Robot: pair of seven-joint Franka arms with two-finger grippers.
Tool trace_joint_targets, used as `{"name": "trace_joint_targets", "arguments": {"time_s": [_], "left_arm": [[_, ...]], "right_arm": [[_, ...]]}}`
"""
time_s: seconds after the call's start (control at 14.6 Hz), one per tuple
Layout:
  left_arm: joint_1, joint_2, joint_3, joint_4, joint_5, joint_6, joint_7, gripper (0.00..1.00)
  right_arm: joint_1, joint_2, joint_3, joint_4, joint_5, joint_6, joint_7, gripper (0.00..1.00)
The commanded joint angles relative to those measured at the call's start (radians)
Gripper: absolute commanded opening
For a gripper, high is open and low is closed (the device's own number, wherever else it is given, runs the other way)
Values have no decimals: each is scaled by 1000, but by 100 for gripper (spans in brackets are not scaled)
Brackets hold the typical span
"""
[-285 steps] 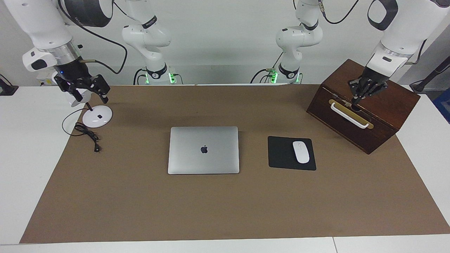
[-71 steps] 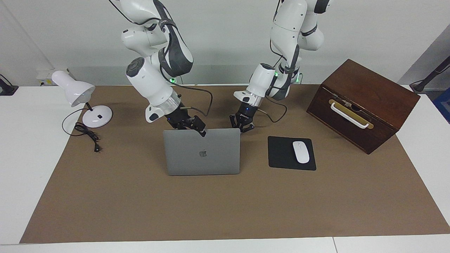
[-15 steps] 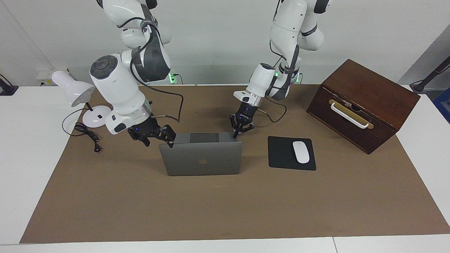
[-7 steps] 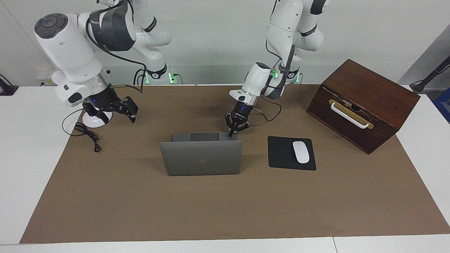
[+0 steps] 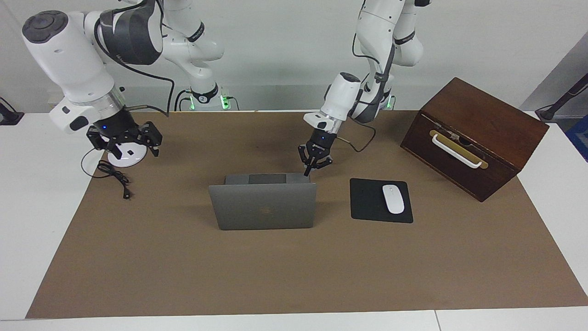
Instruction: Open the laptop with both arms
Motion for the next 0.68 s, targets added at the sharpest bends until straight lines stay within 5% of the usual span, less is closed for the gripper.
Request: {"name": "trace_joint_targets", "arguments": {"time_s": [0.0,0.62], "left_arm": [[32,-116,-3,-2,-20,-172,-4,0],[198,-291,0,139,-17,-698,18,0]], "right_arm": [[-19,-15,12,-16,-37,-2,-47,100],[-44,-116,14,-42,-19,-83,-26,100]]}}
